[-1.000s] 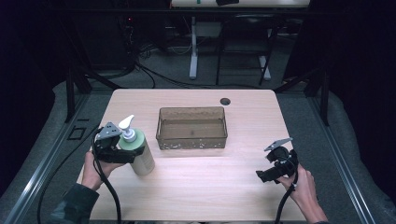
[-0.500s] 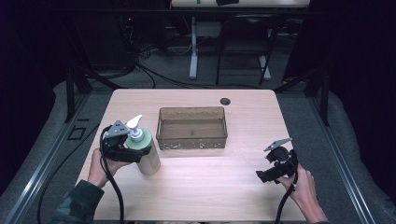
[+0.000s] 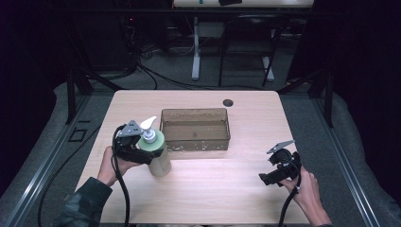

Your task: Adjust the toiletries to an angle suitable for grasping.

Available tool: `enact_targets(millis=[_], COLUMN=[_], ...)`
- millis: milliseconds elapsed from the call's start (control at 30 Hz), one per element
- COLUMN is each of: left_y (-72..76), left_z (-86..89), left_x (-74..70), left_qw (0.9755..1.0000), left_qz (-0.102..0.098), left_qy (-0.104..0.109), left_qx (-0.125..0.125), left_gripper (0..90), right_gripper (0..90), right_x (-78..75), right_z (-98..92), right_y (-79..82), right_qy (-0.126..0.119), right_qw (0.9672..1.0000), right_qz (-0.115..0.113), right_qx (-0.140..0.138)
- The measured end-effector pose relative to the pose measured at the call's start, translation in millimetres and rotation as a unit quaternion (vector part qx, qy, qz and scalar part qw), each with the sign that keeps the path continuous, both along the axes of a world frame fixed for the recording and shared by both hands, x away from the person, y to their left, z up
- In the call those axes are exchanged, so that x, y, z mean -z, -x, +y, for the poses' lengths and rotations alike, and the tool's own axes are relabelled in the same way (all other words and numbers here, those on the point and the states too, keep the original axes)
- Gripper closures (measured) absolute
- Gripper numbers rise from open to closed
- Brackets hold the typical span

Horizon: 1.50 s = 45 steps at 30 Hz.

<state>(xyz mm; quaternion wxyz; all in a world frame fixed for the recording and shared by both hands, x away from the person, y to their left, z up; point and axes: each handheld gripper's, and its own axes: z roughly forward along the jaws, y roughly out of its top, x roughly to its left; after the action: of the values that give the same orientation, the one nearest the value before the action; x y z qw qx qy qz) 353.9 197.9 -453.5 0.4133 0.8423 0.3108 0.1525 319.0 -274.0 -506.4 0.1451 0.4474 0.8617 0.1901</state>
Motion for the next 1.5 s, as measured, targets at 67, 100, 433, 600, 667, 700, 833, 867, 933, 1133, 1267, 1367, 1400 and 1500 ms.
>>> enact_targets(millis=[67,100,433,600,667,700,833,867,933,1133,1267,1367,1400,1500], left_y=[-1.8,-2.4,-10.6,-15.2,-16.6,-16.6,-18.7,-19.0,-19.9,-23.3,-26.9,-29.1,-29.2,-28.8], left_z=[-2.9,-3.9,-17.5,-23.3,-25.4,-25.4,-30.4,-31.3,-33.4,-36.7,-37.3,-36.7,-36.5,-36.5], left_x=[-0.1,-0.2,-1.4,-1.8,-1.9,-1.9,-2.0,-2.1,-2.2,-1.9,-1.6,-1.3,-1.1,-1.5], left_qw=[1.0,0.9999,0.9992,0.9984,0.998,0.998,0.9972,0.997,0.9965,0.9953,0.9942,0.9936,0.9936,0.9935], left_qz=[0.001,0.002,0.007,0.008,0.008,0.008,0.008,0.006,0.007,0.008,0.009,0.008,0.008,0.008], left_qy=[0.0,0.0,-0.003,-0.005,-0.006,-0.006,-0.006,-0.007,-0.007,-0.005,-0.003,0.0,0.001,-0.002], left_qx=[0.008,0.011,0.04,0.056,0.063,0.063,0.074,0.076,0.082,0.097,0.107,0.112,0.112,0.113], left_gripper=[12.3,12.3,12.2,12.2,12.2,12.2,12.2,12.2,12.2,12.2,12.1,12.1,12.1,11.9], right_gripper=[0.5,0.4,0.6,0.6,0.7,0.7,0.7,0.6,0.7,0.6,0.7,0.6,0.6,0.6], right_x=[0.0,0.0,-0.1,0.6,1.0,0.9,1.0,1.1,1.3,1.5,1.5,1.6,1.6,1.7], right_z=[0.1,0.1,-0.2,-0.2,0.0,0.1,0.4,0.3,0.2,0.4,0.8,0.3,0.2,-0.2], right_y=[0.0,0.0,0.0,-0.4,-0.4,-0.3,-0.2,-0.3,-0.4,-0.4,-0.3,-0.2,-0.2,-0.3], right_qy=[0.0,0.0,0.001,0.004,0.003,0.004,0.002,0.003,0.002,0.002,0.0,0.003,0.003,0.002], right_qw=[1.0,1.0,1.0,1.0,1.0,1.0,1.0,1.0,1.0,1.0,1.0,1.0,1.0,1.0], right_qz=[0.0,0.0,-0.002,-0.001,0.0,0.0,0.001,0.001,0.001,0.002,0.004,0.002,0.002,0.003], right_qx=[0.0,0.0,0.001,0.0,0.001,0.001,0.001,0.001,0.001,0.002,0.002,0.001,0.001,0.001])
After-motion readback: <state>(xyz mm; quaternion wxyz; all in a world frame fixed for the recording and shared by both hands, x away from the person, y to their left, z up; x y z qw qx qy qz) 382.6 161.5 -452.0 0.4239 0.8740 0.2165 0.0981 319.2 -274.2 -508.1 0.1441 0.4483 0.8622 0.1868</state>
